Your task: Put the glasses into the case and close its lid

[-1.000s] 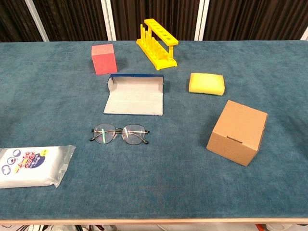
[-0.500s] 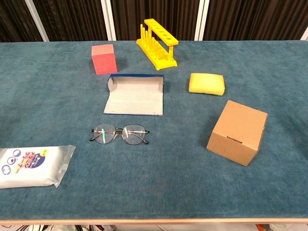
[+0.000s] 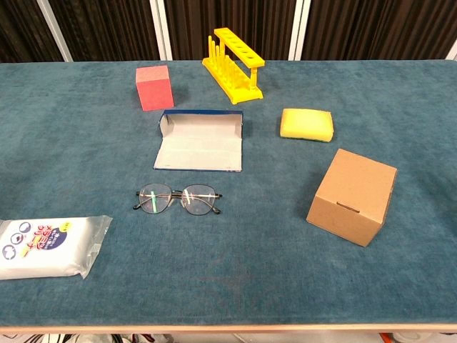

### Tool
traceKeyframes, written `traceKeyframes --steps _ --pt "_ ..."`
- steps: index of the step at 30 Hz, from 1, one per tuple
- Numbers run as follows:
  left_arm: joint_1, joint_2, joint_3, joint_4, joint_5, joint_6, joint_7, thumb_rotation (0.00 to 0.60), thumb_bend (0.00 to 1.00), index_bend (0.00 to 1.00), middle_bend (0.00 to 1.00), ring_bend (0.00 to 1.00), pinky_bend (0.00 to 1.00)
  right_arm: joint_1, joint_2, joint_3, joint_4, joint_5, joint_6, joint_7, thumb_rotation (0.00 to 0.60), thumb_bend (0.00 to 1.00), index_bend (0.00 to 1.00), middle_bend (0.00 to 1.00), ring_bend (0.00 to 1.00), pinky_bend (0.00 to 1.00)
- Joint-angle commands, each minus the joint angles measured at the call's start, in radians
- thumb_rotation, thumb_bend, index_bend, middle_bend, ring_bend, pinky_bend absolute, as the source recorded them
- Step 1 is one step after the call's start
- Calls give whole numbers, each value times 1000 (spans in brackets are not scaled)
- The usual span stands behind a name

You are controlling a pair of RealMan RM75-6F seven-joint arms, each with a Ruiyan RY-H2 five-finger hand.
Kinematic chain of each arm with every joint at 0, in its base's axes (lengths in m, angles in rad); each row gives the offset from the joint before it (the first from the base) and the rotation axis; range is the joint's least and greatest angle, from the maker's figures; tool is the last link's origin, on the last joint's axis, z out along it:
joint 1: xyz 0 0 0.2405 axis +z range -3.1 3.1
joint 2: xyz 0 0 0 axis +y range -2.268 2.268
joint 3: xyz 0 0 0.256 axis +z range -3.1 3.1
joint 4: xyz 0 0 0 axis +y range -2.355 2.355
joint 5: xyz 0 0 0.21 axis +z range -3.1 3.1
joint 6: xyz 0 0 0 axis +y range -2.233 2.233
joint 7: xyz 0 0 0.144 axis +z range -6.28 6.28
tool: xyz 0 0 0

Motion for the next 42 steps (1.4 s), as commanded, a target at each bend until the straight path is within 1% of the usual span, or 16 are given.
traceKeyframes --steps 1,2,3,5,10,14,16,18,22,27,30,34,42 --pt "-30 1 -3 -31 4 -40 23 600 260 112 0 0 0 0 1 1 -2 2 -1 4 600 0 0 0 0 176" --pt "-67 9 -10 -56 28 -77 47 600 260 115 0 0 0 1 2 1 -1 2 -3 6 600 0 0 0 0 176" --pt "-130 33 -28 -102 14 -166 99 600 260 117 0 0 0 1 4 0 -2 3 -6 10 600 0 0 0 0 176" --pt "-190 61 -50 -156 -28 -254 162 600 260 126 0 0 0 1 4 0 -1 0 -4 11 600 0 0 0 0 176" --pt "-314 82 -96 -236 -152 -419 273 600 260 193 0 0 0 1 3 0 0 -3 -1 10 600 0 0 0 0 176" --pt "-414 50 -129 -261 -293 -506 372 600 260 256 17 0 0 1 2 0 0 -1 -2 6 600 0 0 0 0 176" --pt "-465 10 -139 -260 -369 -517 442 600 260 275 26 0 0 0 1 1 0 1 -2 5 600 0 0 0 0 176" --pt "-509 -34 -144 -250 -435 -512 511 600 260 296 33 0 0 0 1 2 0 4 -2 5 600 0 0 0 0 176" --pt "-614 -169 -150 -232 -598 -456 673 600 260 344 52 0 0 1 2 4 0 11 -6 5 600 0 0 0 0 176" --pt "-694 -300 -151 -208 -712 -374 785 600 260 387 72 0 0 3 2 5 -1 16 -12 3 600 0 0 0 0 176" --pt "-732 -379 -146 -176 -757 -330 833 600 260 406 83 0 0 2 3 6 -1 18 -11 5 600 0 0 0 0 176" --pt "-765 -458 -142 -138 -787 -297 864 600 260 429 96 0 0 2 4 8 0 21 -12 9 600 0 0 0 0 176" --pt "-809 -561 -137 -86 -815 -256 907 600 260 441 101 0 0 2 5 8 -1 23 -13 12 600 0 0 0 0 176"
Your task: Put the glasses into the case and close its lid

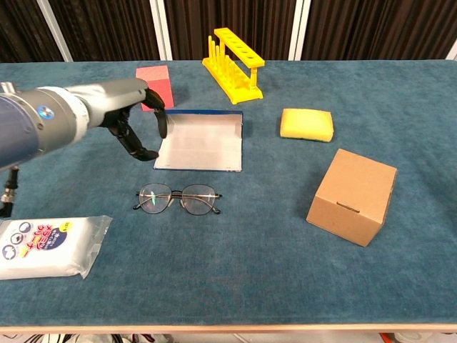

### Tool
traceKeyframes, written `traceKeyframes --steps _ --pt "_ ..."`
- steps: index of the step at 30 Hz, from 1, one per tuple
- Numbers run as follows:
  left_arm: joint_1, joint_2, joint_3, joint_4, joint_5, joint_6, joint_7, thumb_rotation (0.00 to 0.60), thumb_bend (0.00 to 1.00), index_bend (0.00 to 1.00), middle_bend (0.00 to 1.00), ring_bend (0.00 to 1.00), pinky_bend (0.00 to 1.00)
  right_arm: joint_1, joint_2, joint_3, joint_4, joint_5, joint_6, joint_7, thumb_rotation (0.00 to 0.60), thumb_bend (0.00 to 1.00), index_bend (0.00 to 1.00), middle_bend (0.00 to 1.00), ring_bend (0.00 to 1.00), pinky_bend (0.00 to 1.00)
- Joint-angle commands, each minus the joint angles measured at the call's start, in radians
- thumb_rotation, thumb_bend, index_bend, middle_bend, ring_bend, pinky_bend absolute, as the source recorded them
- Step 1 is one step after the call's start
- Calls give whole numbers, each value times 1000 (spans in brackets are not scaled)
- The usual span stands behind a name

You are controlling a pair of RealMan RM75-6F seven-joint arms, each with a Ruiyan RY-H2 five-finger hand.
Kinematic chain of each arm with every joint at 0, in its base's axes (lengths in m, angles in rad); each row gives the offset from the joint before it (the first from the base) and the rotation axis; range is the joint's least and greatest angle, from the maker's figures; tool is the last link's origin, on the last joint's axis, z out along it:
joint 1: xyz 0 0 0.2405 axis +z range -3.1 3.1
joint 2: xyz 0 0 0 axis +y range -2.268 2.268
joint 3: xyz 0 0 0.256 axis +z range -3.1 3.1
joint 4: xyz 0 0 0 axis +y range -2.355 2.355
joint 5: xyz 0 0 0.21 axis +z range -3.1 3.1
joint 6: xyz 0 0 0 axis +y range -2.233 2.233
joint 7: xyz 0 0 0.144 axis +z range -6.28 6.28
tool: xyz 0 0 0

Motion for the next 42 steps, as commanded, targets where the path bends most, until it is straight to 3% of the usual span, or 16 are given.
traceKeyframes --steps 1,42 --pt "-19 -42 3 29 -21 11 14 600 260 441 101 0 0 0 1 0 -1 1 -1 1 600 0 0 0 0 176" --pt "-35 -158 74 139 -25 -9 28 600 337 511 129 0 0 4 8 5 -4 12 -11 15 600 0 0 0 0 176"
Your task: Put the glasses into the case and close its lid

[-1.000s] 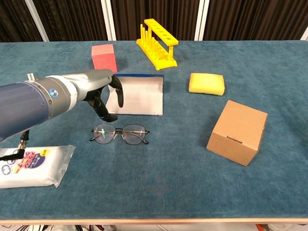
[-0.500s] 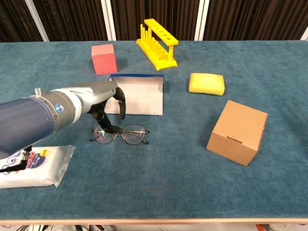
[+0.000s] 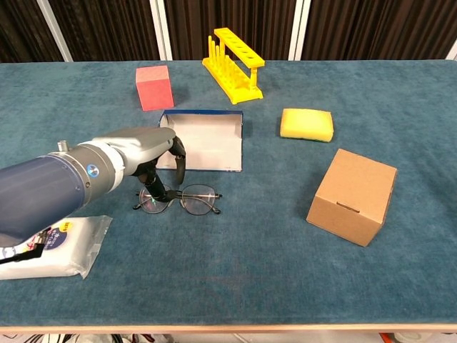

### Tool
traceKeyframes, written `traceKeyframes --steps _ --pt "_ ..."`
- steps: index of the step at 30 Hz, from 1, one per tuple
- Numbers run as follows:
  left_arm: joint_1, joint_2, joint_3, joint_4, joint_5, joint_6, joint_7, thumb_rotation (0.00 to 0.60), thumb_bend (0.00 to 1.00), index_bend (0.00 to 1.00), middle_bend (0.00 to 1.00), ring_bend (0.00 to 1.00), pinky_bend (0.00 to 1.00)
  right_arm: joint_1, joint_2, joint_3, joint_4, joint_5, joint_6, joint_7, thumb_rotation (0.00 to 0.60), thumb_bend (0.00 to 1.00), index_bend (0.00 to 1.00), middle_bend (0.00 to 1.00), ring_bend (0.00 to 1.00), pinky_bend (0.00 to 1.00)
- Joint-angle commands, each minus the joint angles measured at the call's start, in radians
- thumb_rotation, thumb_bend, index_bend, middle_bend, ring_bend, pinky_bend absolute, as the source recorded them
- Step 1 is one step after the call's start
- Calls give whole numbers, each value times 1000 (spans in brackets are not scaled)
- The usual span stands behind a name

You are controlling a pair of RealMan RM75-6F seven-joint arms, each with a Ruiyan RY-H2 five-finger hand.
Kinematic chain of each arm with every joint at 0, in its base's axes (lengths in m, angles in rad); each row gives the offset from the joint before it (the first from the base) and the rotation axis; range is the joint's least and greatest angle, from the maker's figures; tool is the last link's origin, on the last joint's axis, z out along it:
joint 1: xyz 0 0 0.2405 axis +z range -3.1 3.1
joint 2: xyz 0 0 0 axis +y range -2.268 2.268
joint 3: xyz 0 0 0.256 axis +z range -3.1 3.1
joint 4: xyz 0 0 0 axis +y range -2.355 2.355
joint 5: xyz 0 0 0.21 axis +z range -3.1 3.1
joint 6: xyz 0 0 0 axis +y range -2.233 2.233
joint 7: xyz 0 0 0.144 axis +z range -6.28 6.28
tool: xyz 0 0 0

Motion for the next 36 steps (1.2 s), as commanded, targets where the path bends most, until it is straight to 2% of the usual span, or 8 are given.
traceKeyframes --steps 1,36 --pt "1 -2 -1 3 -3 -7 -2 600 337 514 131 0 0 0 0 0 -1 1 -1 0 600 0 0 0 0 176" --pt "-1 -31 -6 32 -9 4 43 600 396 572 162 0 0 3 6 2 -10 17 -16 6 600 0 0 0 0 176"
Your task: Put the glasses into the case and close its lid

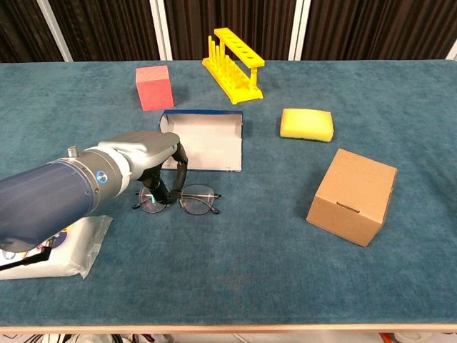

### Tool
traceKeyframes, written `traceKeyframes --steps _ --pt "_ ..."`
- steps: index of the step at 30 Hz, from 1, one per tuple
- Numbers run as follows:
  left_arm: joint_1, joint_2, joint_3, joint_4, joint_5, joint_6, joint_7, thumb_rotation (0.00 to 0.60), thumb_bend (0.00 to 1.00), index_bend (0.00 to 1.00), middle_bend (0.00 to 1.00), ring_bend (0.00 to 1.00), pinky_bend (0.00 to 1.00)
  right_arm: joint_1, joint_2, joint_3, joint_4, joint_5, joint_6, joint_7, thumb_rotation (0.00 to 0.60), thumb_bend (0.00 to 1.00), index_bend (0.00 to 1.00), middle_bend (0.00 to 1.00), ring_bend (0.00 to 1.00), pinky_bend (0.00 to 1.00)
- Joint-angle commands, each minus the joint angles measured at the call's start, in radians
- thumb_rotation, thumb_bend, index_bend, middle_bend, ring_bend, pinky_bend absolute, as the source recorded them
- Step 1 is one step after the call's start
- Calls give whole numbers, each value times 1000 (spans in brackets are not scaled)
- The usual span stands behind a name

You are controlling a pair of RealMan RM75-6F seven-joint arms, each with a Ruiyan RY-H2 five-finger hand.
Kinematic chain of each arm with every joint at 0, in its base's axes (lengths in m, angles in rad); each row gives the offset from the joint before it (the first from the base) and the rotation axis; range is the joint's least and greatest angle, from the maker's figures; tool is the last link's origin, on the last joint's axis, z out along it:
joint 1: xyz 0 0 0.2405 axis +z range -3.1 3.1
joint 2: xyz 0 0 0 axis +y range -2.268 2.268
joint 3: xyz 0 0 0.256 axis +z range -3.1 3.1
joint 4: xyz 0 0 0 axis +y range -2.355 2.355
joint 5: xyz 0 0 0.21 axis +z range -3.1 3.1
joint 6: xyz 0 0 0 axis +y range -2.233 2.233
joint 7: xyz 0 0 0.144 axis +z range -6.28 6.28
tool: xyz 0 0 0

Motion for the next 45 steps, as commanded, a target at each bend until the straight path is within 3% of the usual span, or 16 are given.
traceKeyframes --steps 1,16,21,28,35,45 --pt "1 2 2 1 -2 0 4 600 397 574 163 0 0 0 0 0 0 0 -1 1 600 0 0 0 0 176" --pt "2 2 -13 6 8 27 25 600 424 578 164 0 0 0 3 -1 -5 4 -5 7 600 0 0 0 0 176" --pt "-18 8 -46 -5 1 53 62 600 424 579 162 0 0 0 4 -2 -7 5 -8 9 600 0 0 0 0 176" --pt "-85 -20 -141 22 -70 89 150 600 423 579 162 0 0 0 5 -3 -9 6 -8 9 600 0 0 0 0 176" --pt "-166 -86 -241 158 -142 97 199 600 424 580 162 0 0 -1 4 -4 -6 1 -4 6 600 0 0 0 0 176" --pt "-240 -181 -310 388 -179 26 179 600 424 580 162 0 0 -1 5 -3 -7 6 -8 9 600 0 0 0 0 176"
